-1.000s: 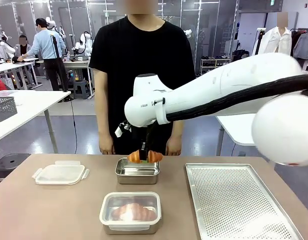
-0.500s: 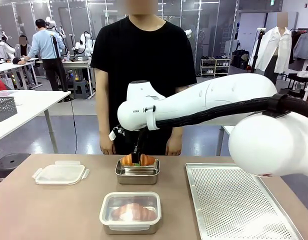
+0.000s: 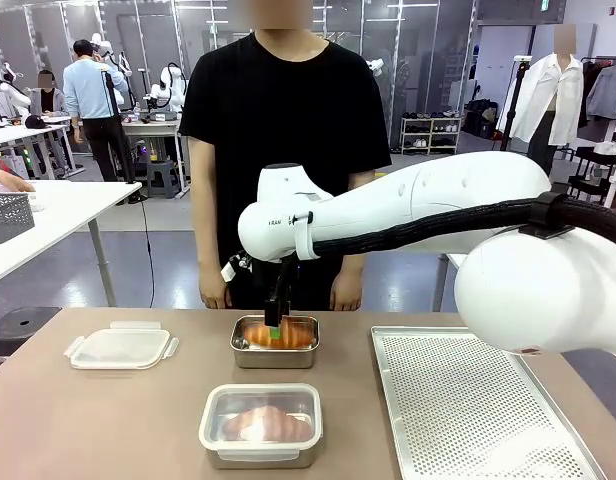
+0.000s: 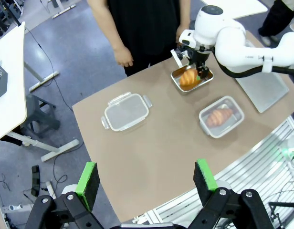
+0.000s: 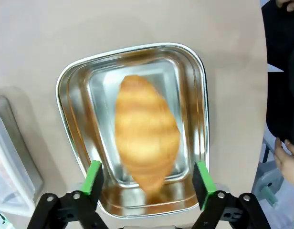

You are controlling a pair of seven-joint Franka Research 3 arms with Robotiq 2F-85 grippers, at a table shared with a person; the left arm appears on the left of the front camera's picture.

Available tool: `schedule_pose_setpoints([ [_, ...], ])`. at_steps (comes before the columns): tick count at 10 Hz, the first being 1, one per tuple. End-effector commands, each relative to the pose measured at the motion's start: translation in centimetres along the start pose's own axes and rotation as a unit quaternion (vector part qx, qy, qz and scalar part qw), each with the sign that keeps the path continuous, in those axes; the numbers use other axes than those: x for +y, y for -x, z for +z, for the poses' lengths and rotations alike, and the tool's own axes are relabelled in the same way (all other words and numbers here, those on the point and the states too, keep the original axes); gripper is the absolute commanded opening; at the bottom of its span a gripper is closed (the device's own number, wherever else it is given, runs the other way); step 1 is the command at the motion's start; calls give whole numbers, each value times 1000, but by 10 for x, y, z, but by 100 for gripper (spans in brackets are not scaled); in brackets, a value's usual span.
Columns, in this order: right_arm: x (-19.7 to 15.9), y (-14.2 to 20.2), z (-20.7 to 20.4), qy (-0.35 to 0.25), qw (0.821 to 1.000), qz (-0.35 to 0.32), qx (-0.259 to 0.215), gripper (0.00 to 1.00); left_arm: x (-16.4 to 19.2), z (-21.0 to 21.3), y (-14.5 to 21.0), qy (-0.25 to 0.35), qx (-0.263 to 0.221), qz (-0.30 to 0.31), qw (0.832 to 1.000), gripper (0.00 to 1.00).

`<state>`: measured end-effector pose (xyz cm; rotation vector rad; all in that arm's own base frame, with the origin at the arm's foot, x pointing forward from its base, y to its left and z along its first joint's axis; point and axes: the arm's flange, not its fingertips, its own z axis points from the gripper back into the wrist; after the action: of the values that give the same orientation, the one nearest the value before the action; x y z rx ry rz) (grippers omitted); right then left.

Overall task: Place the bread into the airtight container.
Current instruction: Pick up a Butter Roll and place it into an empty Airtight Container.

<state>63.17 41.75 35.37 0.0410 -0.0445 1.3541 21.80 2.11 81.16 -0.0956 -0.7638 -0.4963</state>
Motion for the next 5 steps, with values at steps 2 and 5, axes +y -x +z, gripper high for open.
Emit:
schedule_pose_setpoints([
  [2, -1, 0, 10, -12, 1000, -3, -21, 100, 0, 1, -1, -1, 0, 0, 1000, 100],
  [5, -1, -1, 4, -1, 1000, -2, -6, 100, 0, 1, -1, -1, 0, 0, 1000, 100],
])
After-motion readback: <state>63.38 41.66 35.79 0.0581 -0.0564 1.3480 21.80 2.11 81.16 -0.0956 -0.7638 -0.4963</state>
